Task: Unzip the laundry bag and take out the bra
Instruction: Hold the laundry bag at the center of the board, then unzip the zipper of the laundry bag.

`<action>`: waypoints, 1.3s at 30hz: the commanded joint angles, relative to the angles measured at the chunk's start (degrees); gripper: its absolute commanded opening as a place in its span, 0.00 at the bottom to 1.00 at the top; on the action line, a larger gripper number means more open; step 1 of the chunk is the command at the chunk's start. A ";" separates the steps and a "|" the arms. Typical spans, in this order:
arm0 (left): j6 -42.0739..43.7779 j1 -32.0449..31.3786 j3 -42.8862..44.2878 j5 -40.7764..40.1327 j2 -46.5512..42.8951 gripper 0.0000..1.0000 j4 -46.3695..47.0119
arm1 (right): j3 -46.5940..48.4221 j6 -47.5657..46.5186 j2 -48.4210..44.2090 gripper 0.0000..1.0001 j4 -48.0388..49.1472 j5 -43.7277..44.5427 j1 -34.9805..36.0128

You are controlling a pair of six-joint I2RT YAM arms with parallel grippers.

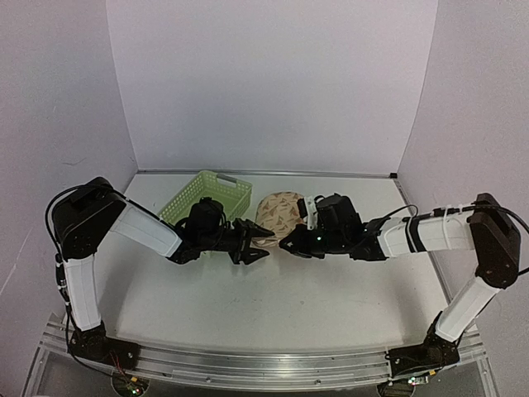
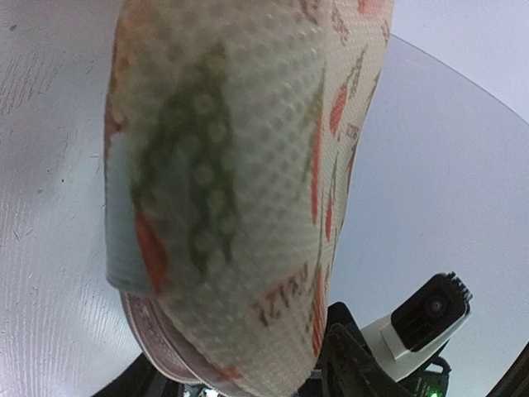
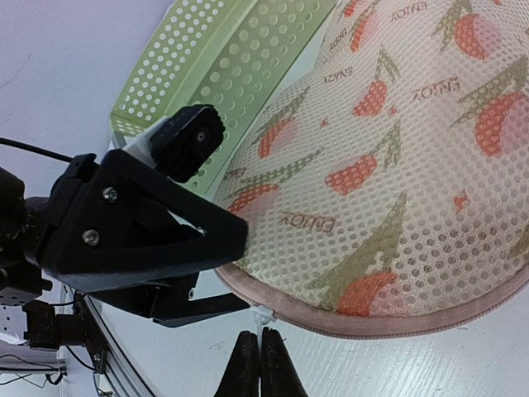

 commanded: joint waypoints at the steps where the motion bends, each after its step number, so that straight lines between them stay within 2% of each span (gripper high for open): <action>1: -0.16 -0.11 2.67 0.58 0.62 0.49 3.01 | -0.32 -1.02 -3.98 0.00 4.66 -0.92 0.94; 7: -0.08 -0.18 2.64 0.28 0.80 0.27 3.08 | -2.57 -1.63 -6.44 0.00 4.49 -1.17 1.44; 12: 0.40 -0.19 3.15 0.42 0.74 0.01 2.96 | -4.84 -2.87 -9.14 0.00 3.02 -0.88 1.41; 27: 5.48 -0.36 4.52 5.45 -0.65 0.00 2.99 | -15.36 -6.32 -18.75 0.00 -2.59 4.40 0.64; 32: 7.76 -0.41 4.31 9.56 -0.75 0.00 2.46 | -17.46 -7.97 -22.49 0.00 -6.29 6.17 -2.78; 39: 12.06 -0.32 3.93 13.48 -2.16 0.00 -1.33 | -18.01 -10.95 -24.19 0.00 -8.55 4.38 -8.72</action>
